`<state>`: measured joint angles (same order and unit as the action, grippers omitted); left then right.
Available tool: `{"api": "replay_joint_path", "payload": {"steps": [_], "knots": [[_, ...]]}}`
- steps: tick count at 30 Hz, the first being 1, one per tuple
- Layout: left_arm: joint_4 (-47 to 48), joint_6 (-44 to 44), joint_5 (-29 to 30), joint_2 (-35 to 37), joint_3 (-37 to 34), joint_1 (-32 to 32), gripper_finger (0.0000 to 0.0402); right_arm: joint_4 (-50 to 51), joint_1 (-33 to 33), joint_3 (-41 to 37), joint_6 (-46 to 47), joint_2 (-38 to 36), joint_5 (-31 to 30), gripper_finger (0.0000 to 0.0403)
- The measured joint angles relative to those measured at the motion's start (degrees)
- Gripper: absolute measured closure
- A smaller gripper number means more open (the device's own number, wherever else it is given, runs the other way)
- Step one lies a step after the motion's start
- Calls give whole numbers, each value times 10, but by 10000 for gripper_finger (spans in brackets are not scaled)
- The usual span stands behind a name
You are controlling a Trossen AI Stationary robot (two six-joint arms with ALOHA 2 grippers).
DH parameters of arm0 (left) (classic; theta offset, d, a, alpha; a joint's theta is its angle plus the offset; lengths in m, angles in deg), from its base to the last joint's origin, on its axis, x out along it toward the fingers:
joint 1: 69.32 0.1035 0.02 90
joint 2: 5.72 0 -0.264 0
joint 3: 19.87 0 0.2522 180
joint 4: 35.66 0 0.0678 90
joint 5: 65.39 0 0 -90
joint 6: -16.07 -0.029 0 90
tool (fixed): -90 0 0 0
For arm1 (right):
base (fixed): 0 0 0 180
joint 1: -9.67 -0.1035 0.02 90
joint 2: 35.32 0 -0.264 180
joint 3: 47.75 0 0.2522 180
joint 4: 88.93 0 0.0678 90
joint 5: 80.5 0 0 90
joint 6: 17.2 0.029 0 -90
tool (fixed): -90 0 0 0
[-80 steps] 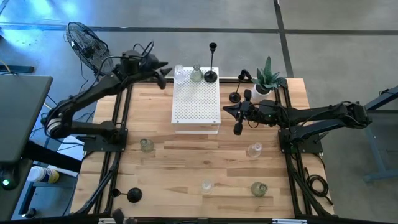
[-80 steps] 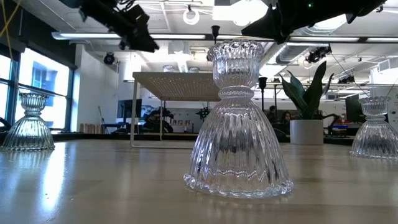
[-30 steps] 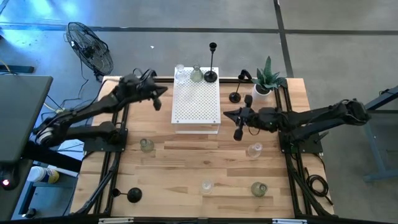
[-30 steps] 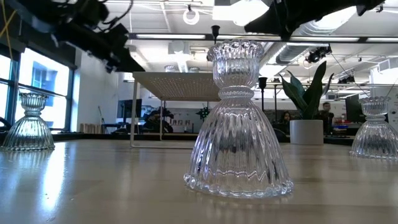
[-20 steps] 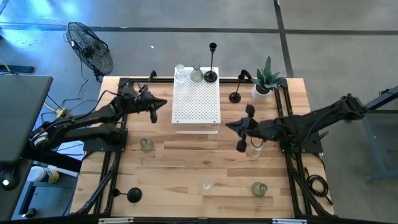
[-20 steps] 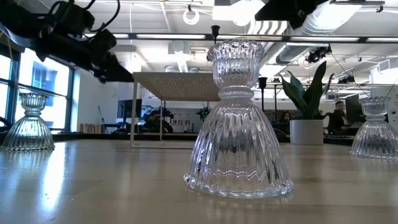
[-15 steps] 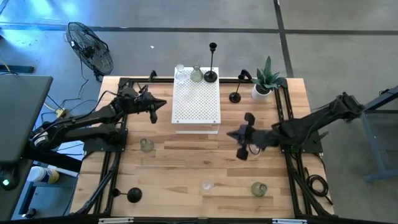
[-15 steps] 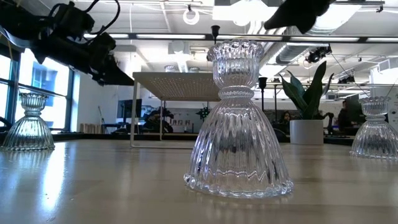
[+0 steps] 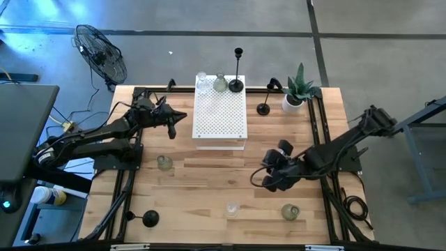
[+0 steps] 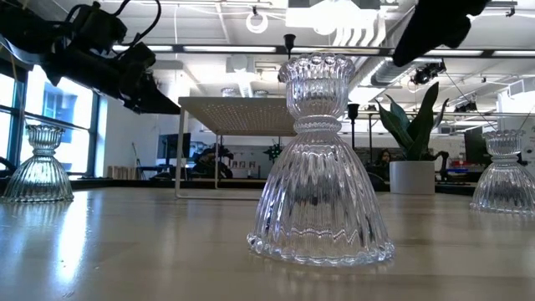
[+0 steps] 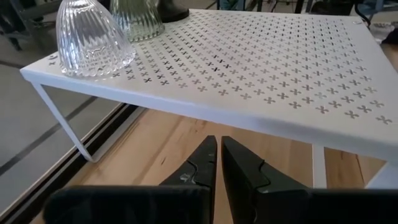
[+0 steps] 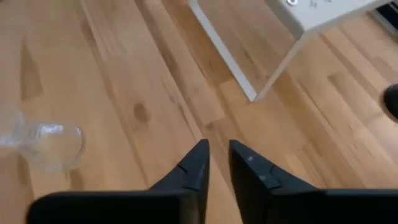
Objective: Pick & Place candle stick holders
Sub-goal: Put the bottom black candle holder on the shelf aligned with the other black candle holder
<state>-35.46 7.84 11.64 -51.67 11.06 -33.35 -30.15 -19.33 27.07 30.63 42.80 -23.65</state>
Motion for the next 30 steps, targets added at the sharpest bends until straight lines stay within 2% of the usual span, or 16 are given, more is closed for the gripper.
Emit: {"api": "replay_joint_path", "payload": {"steps": [5,7,9,12,17,23,26,30], "knots": [[0,-4,-11,0,0,0,383,-56,5,0,-30,27,4,297],[0,-5,-16,0,0,0,383,-50,6,-1,-29,30,-20,283],[-1,-5,-19,0,0,0,383,-35,16,-1,-19,30,-39,275],[-1,-5,-20,0,0,0,383,-42,38,-22,-27,27,-31,274],[-5,-5,-25,0,0,0,383,-109,66,-88,-65,23,-3,295],[-4,-5,-81,0,0,0,383,-272,101,-141,-151,22,62,361],[1,-5,-109,0,0,0,383,-294,110,-139,-183,22,87,394],[10,6,-134,0,0,0,383,-298,110,-131,-214,22,82,392]]}}
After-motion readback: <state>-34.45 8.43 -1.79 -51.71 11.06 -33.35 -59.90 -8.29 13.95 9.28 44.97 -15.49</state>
